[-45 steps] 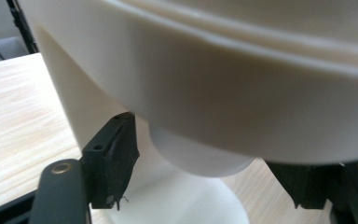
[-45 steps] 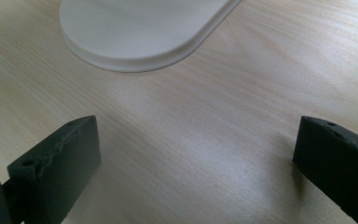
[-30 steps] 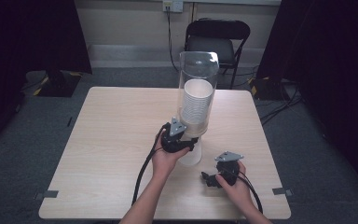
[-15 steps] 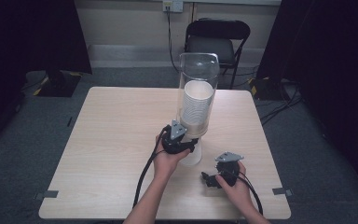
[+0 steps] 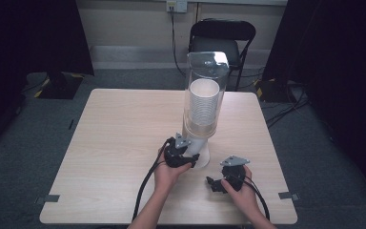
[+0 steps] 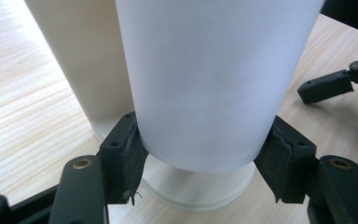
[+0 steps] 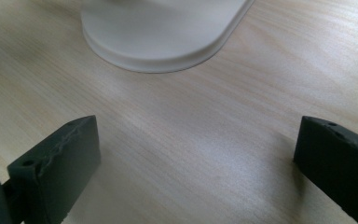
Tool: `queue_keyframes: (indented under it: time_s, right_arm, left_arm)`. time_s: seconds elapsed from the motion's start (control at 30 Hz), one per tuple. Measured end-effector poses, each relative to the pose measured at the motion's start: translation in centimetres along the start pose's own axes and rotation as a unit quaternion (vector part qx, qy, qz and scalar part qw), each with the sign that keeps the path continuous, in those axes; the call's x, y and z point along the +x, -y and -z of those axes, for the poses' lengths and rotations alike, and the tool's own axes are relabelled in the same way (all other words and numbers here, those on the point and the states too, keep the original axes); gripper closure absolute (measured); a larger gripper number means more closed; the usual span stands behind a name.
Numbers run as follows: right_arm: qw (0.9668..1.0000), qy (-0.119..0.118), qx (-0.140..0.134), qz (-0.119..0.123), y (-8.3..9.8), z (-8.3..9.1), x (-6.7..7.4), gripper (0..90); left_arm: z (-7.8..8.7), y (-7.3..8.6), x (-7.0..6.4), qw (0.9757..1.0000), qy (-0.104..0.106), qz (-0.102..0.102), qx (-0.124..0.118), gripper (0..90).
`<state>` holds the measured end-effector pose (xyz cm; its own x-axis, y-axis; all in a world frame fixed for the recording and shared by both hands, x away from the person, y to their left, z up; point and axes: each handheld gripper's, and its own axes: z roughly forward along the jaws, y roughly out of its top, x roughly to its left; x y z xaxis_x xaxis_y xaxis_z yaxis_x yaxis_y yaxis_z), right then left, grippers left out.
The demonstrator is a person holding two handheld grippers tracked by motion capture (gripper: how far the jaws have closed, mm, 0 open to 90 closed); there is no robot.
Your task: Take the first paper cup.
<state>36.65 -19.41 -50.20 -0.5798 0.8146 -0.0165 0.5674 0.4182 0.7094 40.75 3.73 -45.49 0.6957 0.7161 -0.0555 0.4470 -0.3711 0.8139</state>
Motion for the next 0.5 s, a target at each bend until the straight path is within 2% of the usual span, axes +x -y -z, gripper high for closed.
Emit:
queue_keyframes:
  time_s: [0.1,0.13,0.2,0.27,0.3,0.43,0.47,0.5]
  right_arm:
    - [1.0000,-0.001,0.001,0.002,0.0,0.0,0.0,0.1]
    - [1.0000,-0.002,0.000,0.001,0.0,0.0,0.0,0.2]
    - [1.0000,-0.001,0.000,0.000,0.0,0.1,0.0,0.2]
    - [1.0000,-0.003,0.000,-0.001,0.1,0.2,0.0,0.2]
    - [1.0000,-0.002,0.001,0.001,0.2,0.2,0.0,0.2]
    - [1.0000,0.000,0.004,-0.002,0.2,0.3,0.0,0.4]
    - [1.0000,0.002,0.009,0.000,0.1,0.5,-0.1,8.5]
    - [1.0000,0.002,0.003,0.003,0.0,0.9,-0.2,18.5]
  left_arm:
    - [0.0,0.5,0.0,0.9999,0.003,-0.005,0.013,37.6]
    - [-0.1,1.1,0.0,0.9998,0.010,-0.006,0.017,37.6]
    - [-0.1,1.5,-0.1,0.9998,0.008,-0.007,0.016,37.6]
    - [-0.1,2.1,-0.3,0.9997,0.014,-0.014,0.017,37.6]
    - [0.0,2.2,-0.3,0.9993,0.016,-0.023,0.026,37.6]
    - [0.0,2.8,-0.6,0.9990,0.024,-0.026,0.026,37.6]
    - [0.2,2.9,-0.8,0.9988,0.025,-0.025,0.034,37.5]
    - [0.2,3.0,-0.8,0.9986,0.028,-0.033,0.031,37.5]
